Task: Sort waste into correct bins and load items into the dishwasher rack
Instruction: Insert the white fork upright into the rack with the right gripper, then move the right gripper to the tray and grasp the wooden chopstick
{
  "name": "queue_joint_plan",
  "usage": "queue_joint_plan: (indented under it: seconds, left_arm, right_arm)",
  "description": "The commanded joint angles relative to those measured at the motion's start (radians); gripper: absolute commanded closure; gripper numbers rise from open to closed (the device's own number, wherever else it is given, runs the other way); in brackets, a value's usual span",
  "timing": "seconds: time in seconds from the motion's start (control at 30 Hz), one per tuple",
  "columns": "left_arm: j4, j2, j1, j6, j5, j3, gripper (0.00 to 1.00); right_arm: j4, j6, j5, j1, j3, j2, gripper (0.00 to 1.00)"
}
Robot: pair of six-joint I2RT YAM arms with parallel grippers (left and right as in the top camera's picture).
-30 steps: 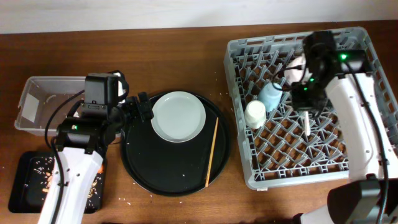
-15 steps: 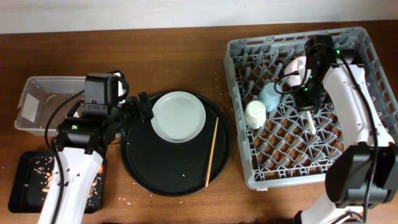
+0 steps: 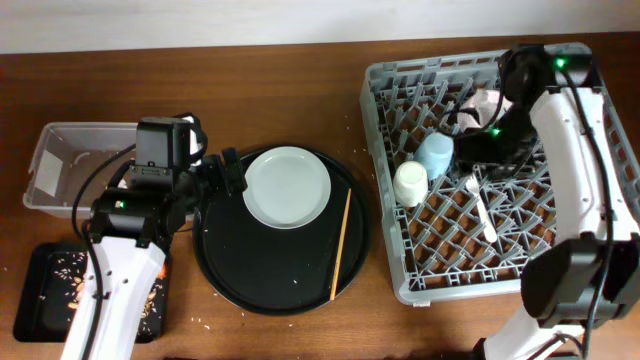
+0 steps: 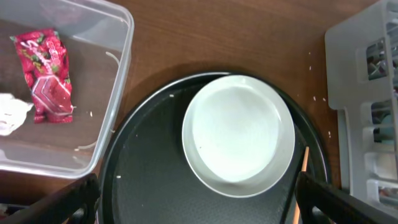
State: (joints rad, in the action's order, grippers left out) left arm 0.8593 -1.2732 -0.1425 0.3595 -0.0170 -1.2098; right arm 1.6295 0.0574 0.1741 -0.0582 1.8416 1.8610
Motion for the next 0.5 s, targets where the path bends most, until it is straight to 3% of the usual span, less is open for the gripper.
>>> queue_joint_plan:
  seconds: [0.0,0.03,0.07,0.17,0.27,0.33,0.37,0.47]
  left_arm:
    - [-0.001,0.008,0.002,-0.002,0.014,-0.015,0.01]
    - [-0.001,0.008,0.002,-0.001,0.014,-0.015,0.01]
    - [-0.001,0.008,0.002,-0.001,0.014,-0.015,0.0]
    - [-0.001,0.008,0.002,-0.001,0.014,-0.015,0.01]
    - [-0.001,0.008,0.002,-0.002,0.014,-0.015,0.01]
    - [-0.001,0.008,0.002,-0.001,0.014,-0.015,0.0]
    - [-0.001,0.008,0.002,-0.002,0.014,-0.015,0.01]
    - [-0.001,0.008,0.002,-0.001,0.014,-0.015,0.01]
  right_arm:
    - [0.009,-0.013,0.492,0.0,0.031,-0.008,0.01]
    - [0.005,-0.014,0.546,0.001,0.031,-0.008,0.0]
    - [0.008,-0.014,0.548,0.012,0.031,-0.008,0.34]
    - [-0.011,-0.204,0.445,0.104,0.027,-0.008,0.8]
    - [-0.113,-0.626,0.037,0.407,0.027,-0.008,0.87]
    - [-0.141,-0.812,-0.133,0.57,0.027,-0.008,0.94]
    - [-0.142,-0.909,-0.242,0.666,0.021,-0.008,0.93]
    - [-0.196,-1.02,-0.265,0.779,-0.036,-0.007,0.85]
